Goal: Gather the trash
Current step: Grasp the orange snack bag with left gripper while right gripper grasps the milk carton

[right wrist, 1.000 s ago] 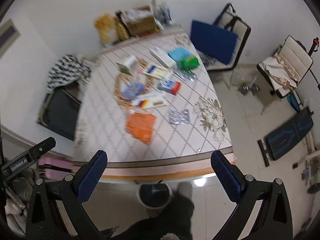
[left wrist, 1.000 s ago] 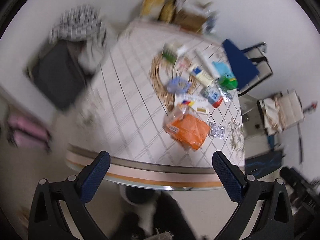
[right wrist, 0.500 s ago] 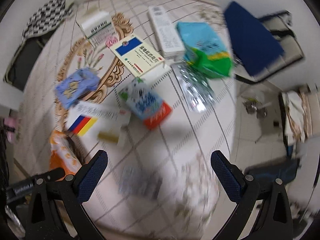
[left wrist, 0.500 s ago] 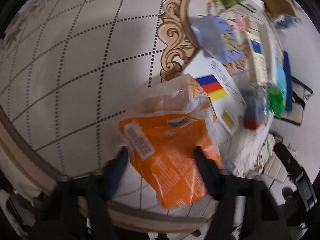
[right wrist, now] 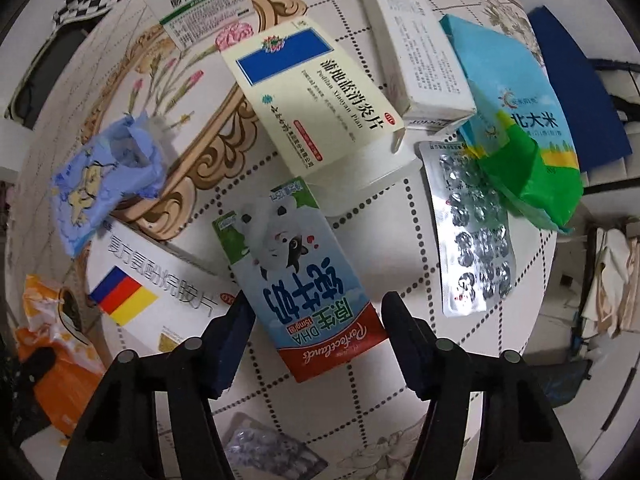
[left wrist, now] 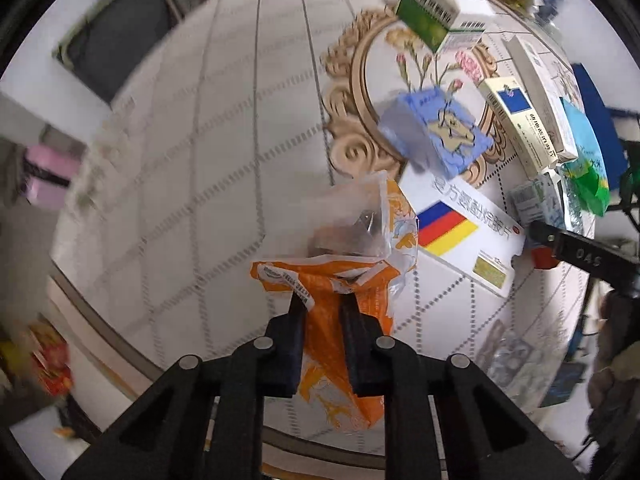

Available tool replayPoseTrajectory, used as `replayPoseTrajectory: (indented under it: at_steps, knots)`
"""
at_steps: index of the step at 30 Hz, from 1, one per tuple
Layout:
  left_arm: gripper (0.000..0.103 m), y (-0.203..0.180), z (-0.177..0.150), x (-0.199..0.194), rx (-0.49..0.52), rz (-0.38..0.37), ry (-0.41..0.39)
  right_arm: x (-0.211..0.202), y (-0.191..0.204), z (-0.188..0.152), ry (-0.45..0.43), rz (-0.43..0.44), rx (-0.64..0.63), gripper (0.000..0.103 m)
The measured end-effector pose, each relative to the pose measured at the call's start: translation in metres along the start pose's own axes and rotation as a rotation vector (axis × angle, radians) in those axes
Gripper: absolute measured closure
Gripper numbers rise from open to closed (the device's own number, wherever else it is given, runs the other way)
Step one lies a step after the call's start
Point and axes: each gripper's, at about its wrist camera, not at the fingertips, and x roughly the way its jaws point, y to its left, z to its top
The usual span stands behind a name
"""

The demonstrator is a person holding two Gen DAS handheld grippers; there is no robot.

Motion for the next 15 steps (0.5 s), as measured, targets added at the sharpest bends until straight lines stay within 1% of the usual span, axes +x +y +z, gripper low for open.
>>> replayPoseTrajectory:
  at_steps: [2,5,6,7,9,10,12,14,15]
  knots:
    - [0.091,0.003,-0.004,-0.018,0.038,0.039,-0.039,-0.01,0.0,-0.003,-0.02,0.002,0.023,0.038]
    - [0.091,0.015,-0.014,-0.043,0.089,0.065,-0.103,-0.038,0.003,-0.017,-0.065,0.011,0.087,0.04]
    - [0.091,0.018,-0.011,-0.045,0.104,0.063,-0.123,-0.045,0.004,-0.022,-0.075,0.016,0.101,0.042]
    - [0.091,0.023,-0.014,-0.055,0.121,0.064,-0.145,-0.058,0.01,-0.033,-0.093,0.028,0.126,0.043]
    - [0.091,0.024,-0.011,-0.053,0.155,0.058,-0.181,-0.078,0.022,-0.056,-0.128,0.04,0.157,0.044]
    - [0.091,0.032,-0.018,-0.061,0.174,0.057,-0.202,-0.085,0.025,-0.065,-0.138,0.044,0.166,0.044]
    - [0.091,0.04,-0.028,-0.065,0.207,0.041,-0.231,-0.104,0.04,-0.1,-0.167,0.069,0.203,0.045]
    - [0.091,0.053,-0.044,-0.07,0.245,0.018,-0.256,-0.117,0.055,-0.127,-0.184,0.09,0.231,0.045]
    - [0.091,0.06,-0.048,-0.07,0.26,0.008,-0.262,-0.125,0.071,-0.152,-0.196,0.108,0.252,0.046]
